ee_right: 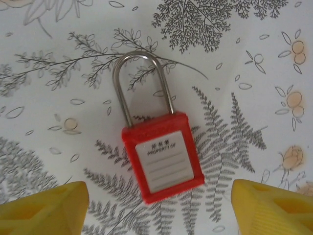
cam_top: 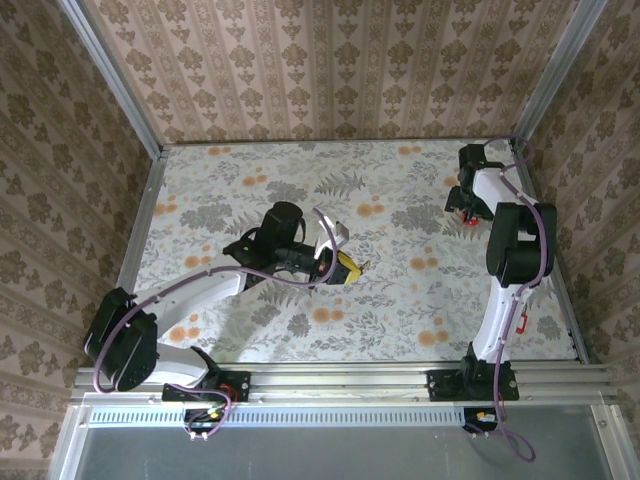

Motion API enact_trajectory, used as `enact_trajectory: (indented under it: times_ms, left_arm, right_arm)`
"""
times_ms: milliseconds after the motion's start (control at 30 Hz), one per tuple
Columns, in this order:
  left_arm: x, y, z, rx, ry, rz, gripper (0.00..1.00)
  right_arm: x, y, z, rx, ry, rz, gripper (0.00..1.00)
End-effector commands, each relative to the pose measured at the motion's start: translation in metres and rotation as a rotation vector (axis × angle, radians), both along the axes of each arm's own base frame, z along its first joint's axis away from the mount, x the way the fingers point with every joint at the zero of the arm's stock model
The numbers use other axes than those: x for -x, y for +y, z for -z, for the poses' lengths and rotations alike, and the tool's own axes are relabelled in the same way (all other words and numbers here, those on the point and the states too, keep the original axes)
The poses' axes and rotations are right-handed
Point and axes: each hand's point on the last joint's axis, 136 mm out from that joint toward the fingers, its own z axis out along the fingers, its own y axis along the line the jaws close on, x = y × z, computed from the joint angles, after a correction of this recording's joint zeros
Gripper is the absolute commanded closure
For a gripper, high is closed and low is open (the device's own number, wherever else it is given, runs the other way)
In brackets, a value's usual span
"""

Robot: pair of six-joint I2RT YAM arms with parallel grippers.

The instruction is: Unlock with the key

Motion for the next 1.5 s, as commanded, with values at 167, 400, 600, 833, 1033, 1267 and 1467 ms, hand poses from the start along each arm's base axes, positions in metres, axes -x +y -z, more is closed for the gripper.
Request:
enact_trajectory:
  times_ms: [167,400,600,833,1033,1267,1467]
  left_arm:
    - [0.004,0.003,-0.008,0.034,-0.004,0.012,1.00]
    - [0.002,0.002,-0.008,0.023,0.001,0.004,1.00]
    - [0.003,0.002,-0.006,0.010,0.007,0.003,1.00]
    - [0.004,0.001,-0.008,0.003,0.004,-0.002,1.00]
    - [0.002,-0.002,-0.005,-0.016,-0.017,-0.043,1.00]
    - [-0.030,-0.018,0.001,0.012,-0.016,-0.260,1.00]
    - [-0.043,-0.032,-0.006,0.031,-0.053,-0.372,1.00]
  right_arm:
    - [0.008,-0.010,0.018,-0.062,0.072,0.024,0.34]
    - [0.003,-0.004,0.031,-0.135,0.055,0.006,0.44]
    - [-0.001,0.001,0.036,-0.185,0.048,0.008,0.54]
    - [-0.001,0.007,0.037,-0.227,0.027,0.023,0.63]
    - [0.002,0.020,0.021,-0.303,-0.036,0.065,0.81]
    - [0.001,0.095,-0.062,-0.612,-0.373,0.044,0.86]
    - [0.042,0.199,-0.152,-0.688,-0.558,-0.153,0.87]
